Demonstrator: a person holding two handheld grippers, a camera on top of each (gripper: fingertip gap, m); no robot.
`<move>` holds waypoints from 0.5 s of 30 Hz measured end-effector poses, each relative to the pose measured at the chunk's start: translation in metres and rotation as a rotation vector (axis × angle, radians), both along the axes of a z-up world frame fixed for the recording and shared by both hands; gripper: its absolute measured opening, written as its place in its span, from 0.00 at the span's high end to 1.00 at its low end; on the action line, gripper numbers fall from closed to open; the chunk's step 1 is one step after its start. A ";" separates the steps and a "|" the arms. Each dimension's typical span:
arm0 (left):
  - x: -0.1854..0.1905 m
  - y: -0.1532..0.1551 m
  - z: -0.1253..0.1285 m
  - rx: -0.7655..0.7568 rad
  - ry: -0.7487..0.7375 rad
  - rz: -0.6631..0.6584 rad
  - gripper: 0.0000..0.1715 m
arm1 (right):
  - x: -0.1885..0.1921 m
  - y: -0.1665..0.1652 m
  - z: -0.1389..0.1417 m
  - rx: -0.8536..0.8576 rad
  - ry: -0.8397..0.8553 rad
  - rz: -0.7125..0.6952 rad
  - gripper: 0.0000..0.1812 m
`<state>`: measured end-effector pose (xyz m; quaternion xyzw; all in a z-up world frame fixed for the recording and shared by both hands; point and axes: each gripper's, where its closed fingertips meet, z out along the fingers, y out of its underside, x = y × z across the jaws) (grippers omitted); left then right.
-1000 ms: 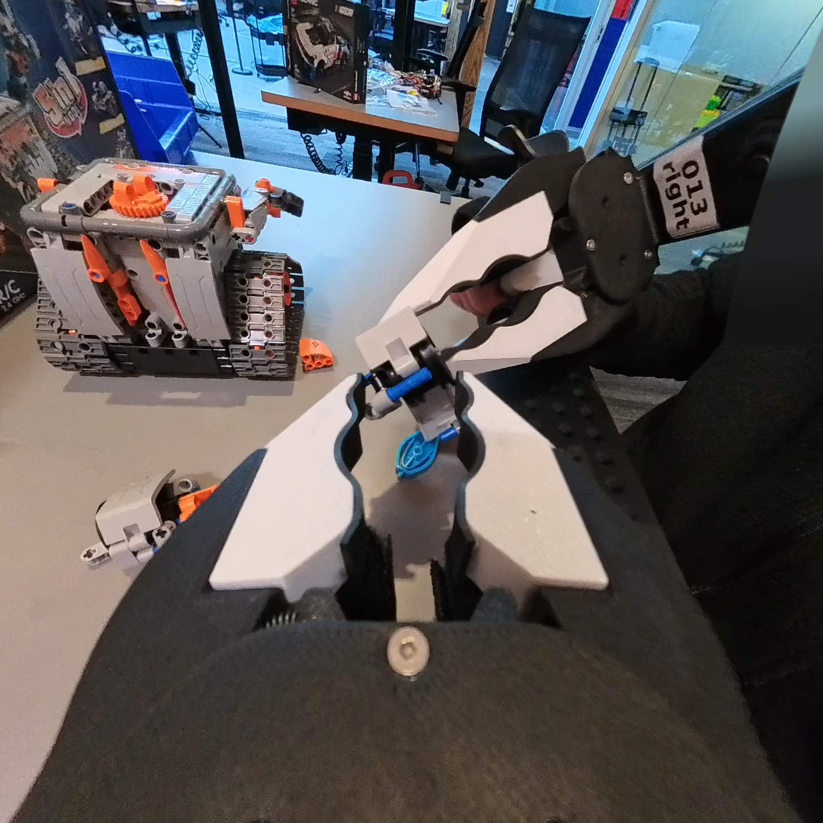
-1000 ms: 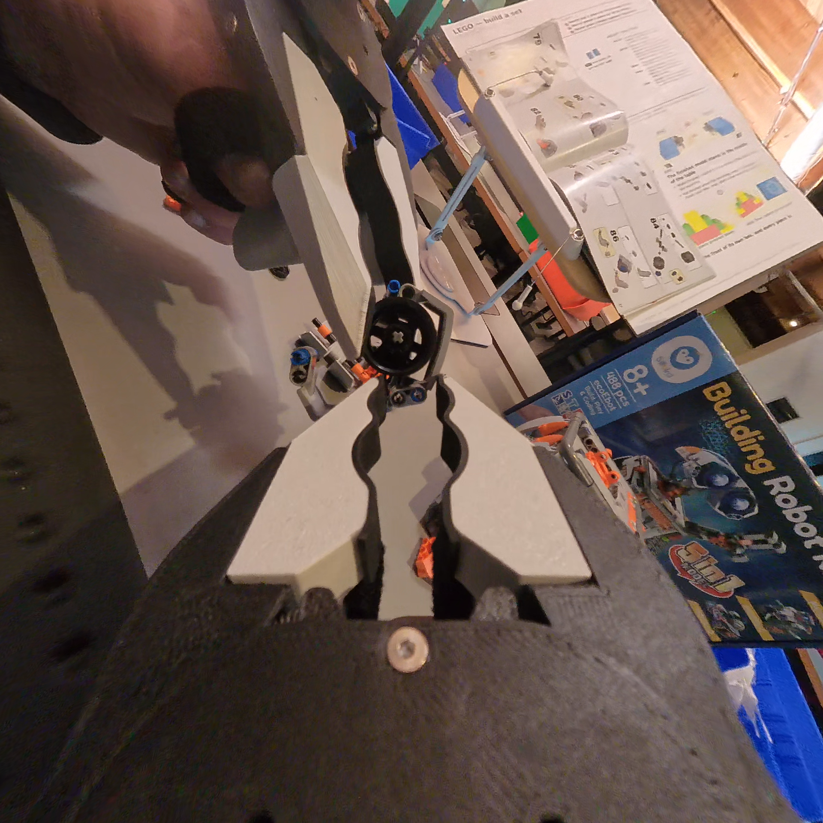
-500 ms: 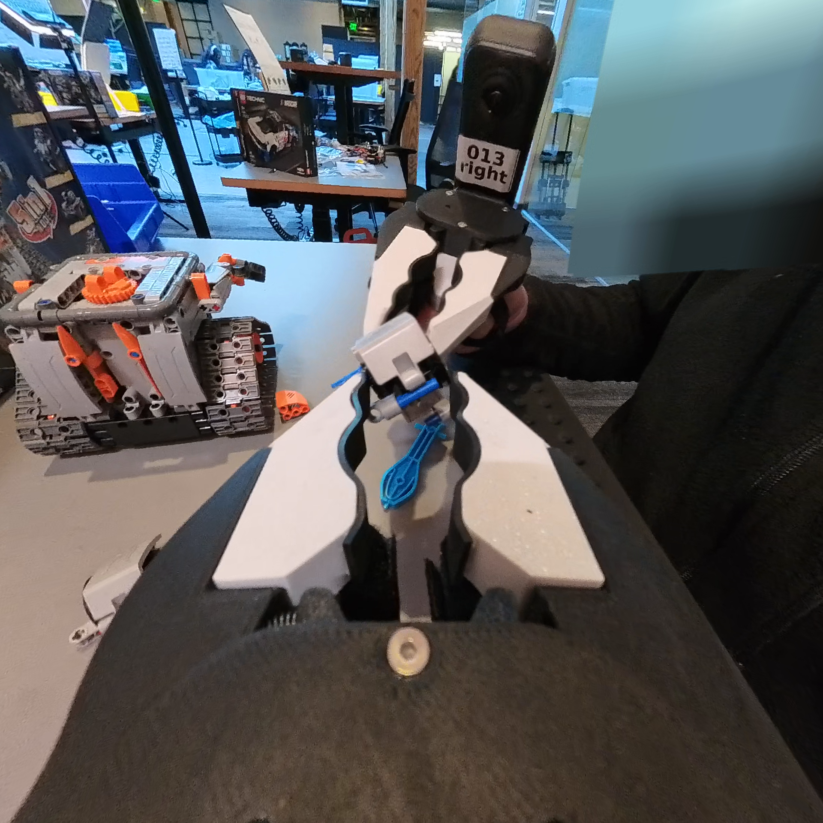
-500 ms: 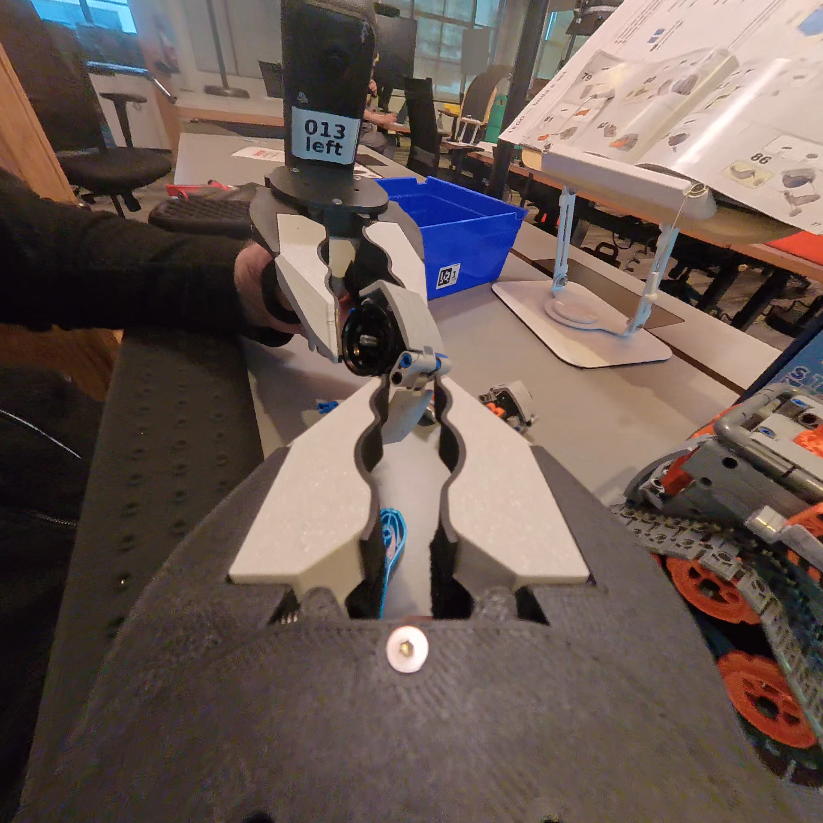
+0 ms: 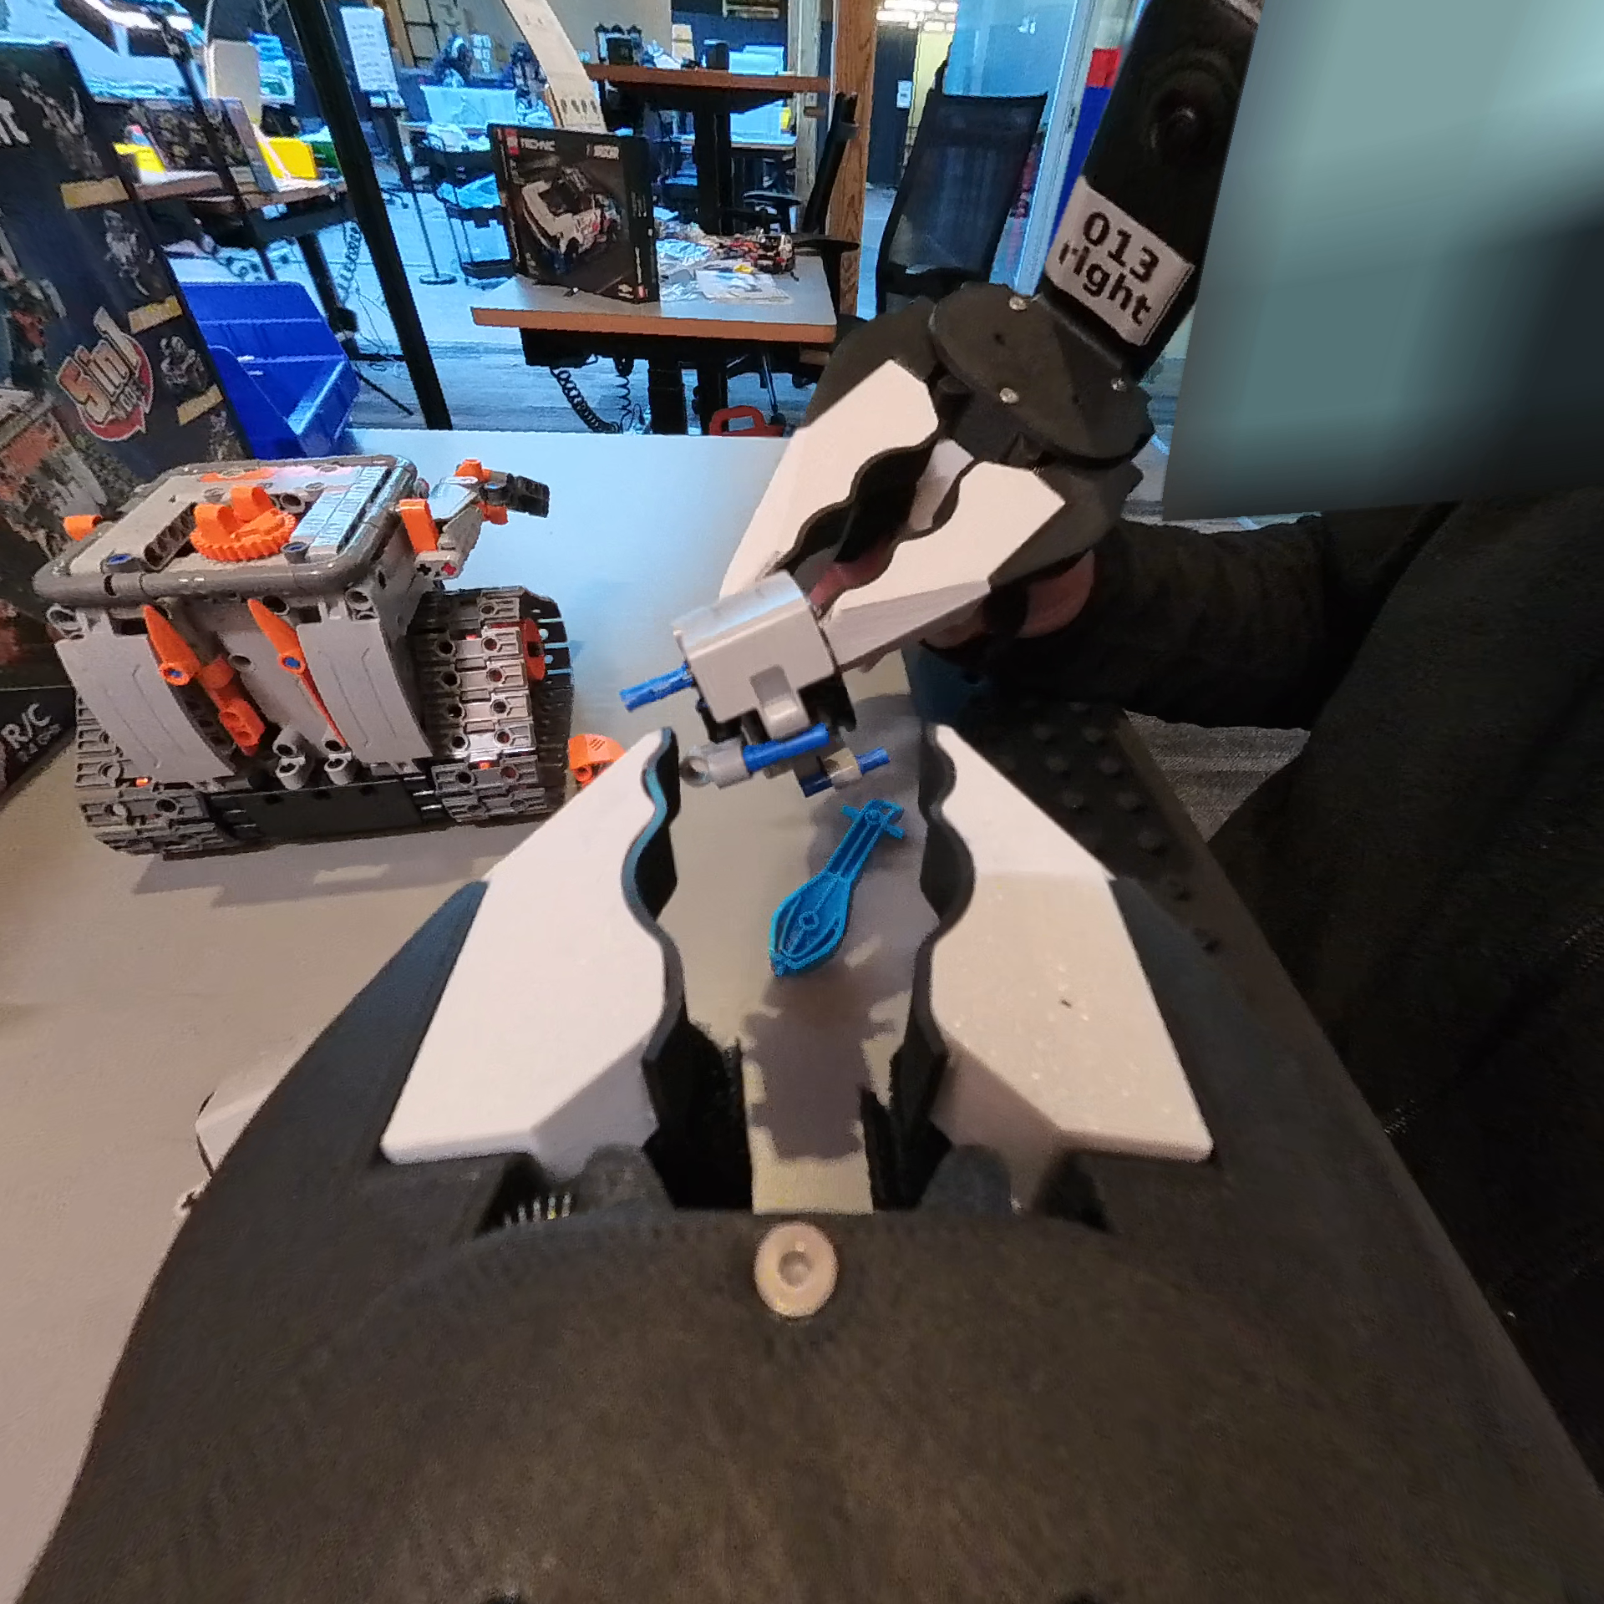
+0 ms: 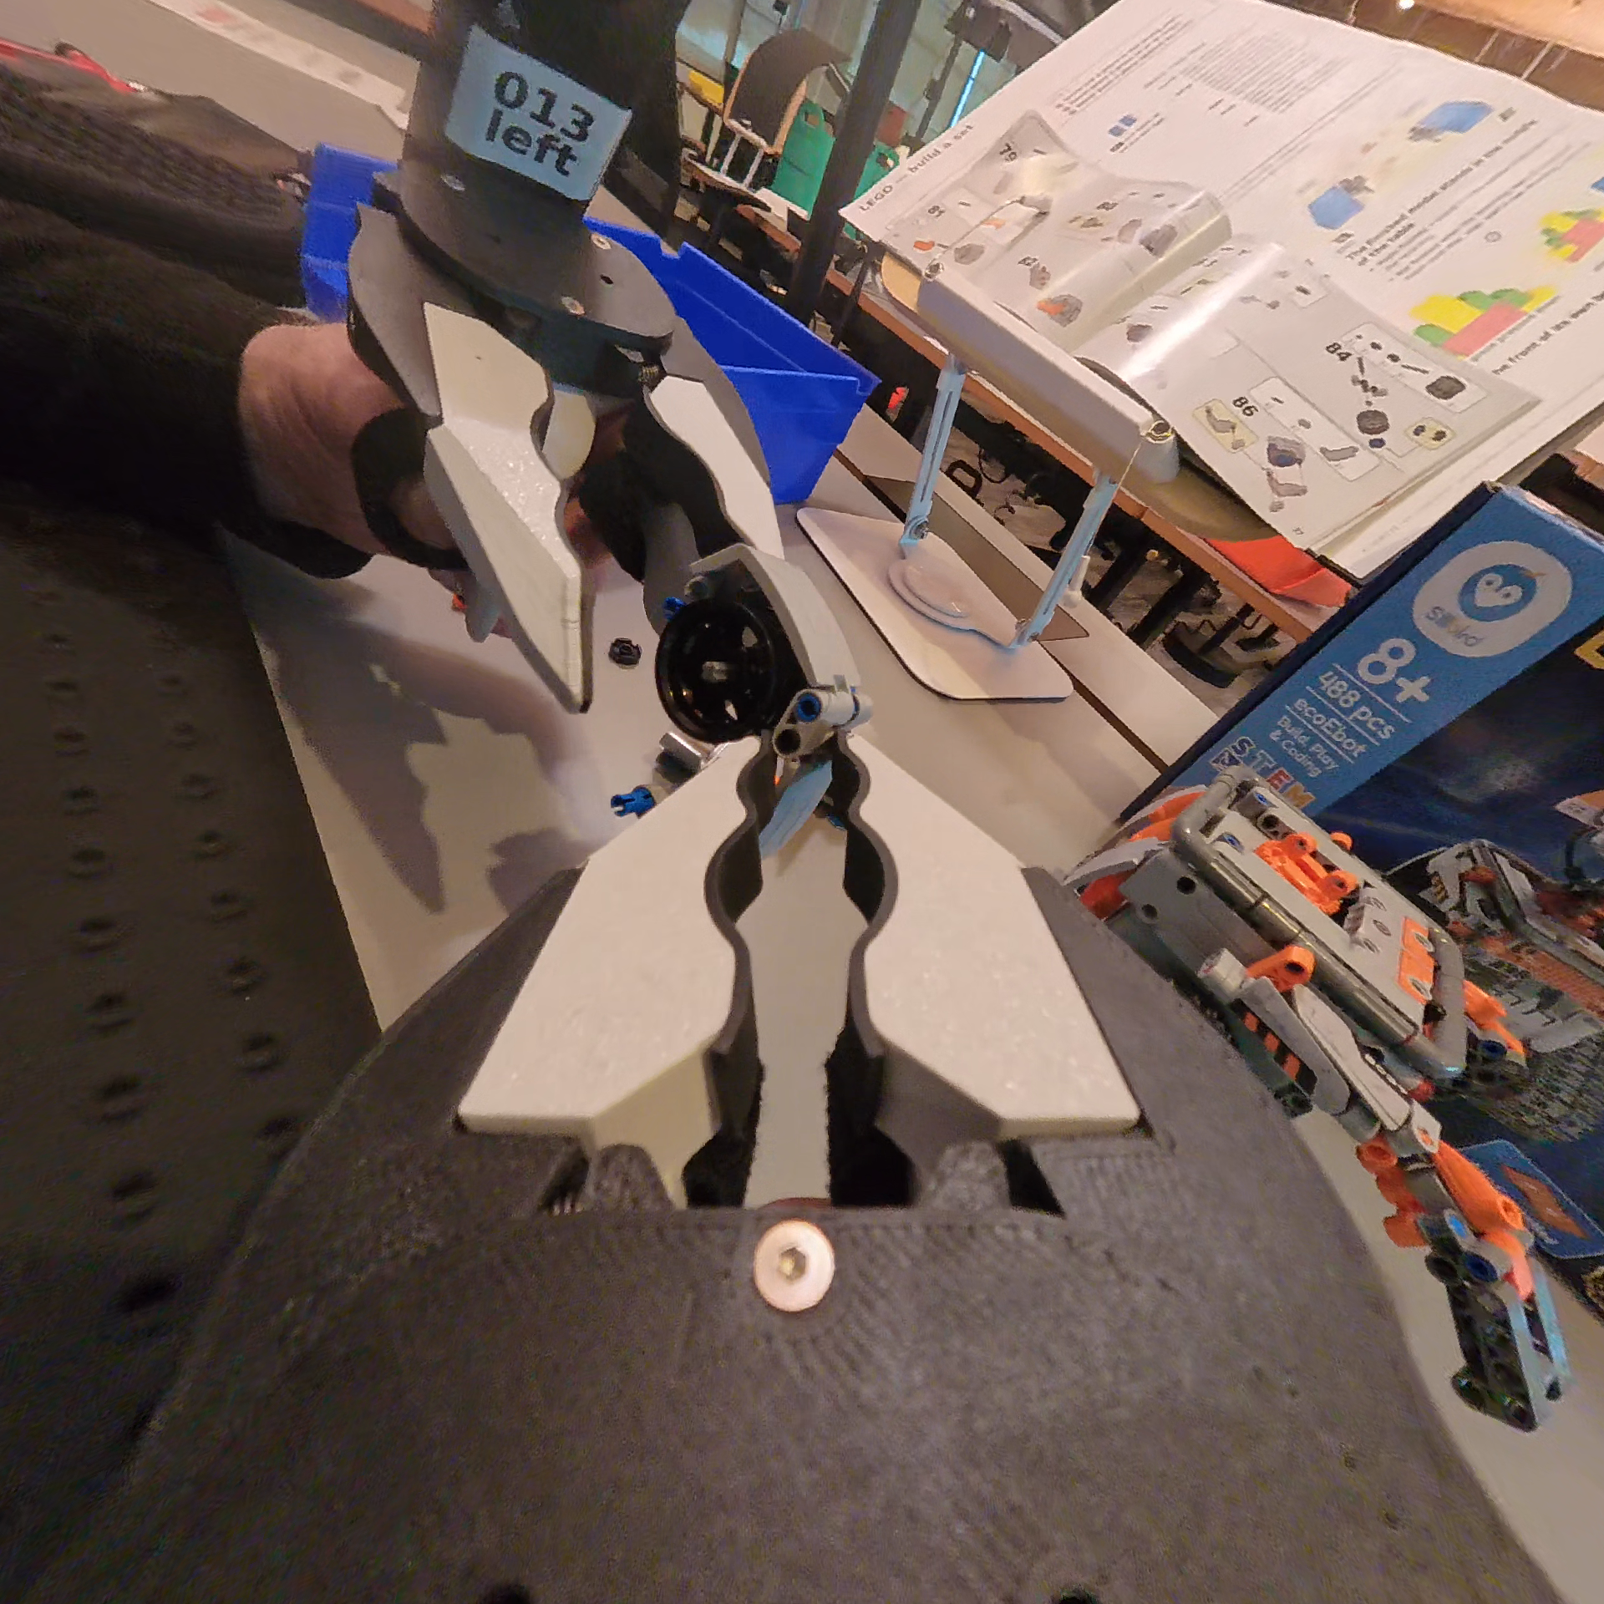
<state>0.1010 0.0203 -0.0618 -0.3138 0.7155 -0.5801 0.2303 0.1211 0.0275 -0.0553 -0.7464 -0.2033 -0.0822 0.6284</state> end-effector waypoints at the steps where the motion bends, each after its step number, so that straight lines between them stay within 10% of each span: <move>1: 0.000 0.000 -0.001 0.006 0.001 0.002 0.69 | 0.001 0.000 0.000 -0.001 0.011 0.000 0.95; 15: 0.006 0.004 -0.007 0.008 0.035 0.046 0.74 | 0.003 0.002 -0.007 -0.042 0.040 -0.007 0.95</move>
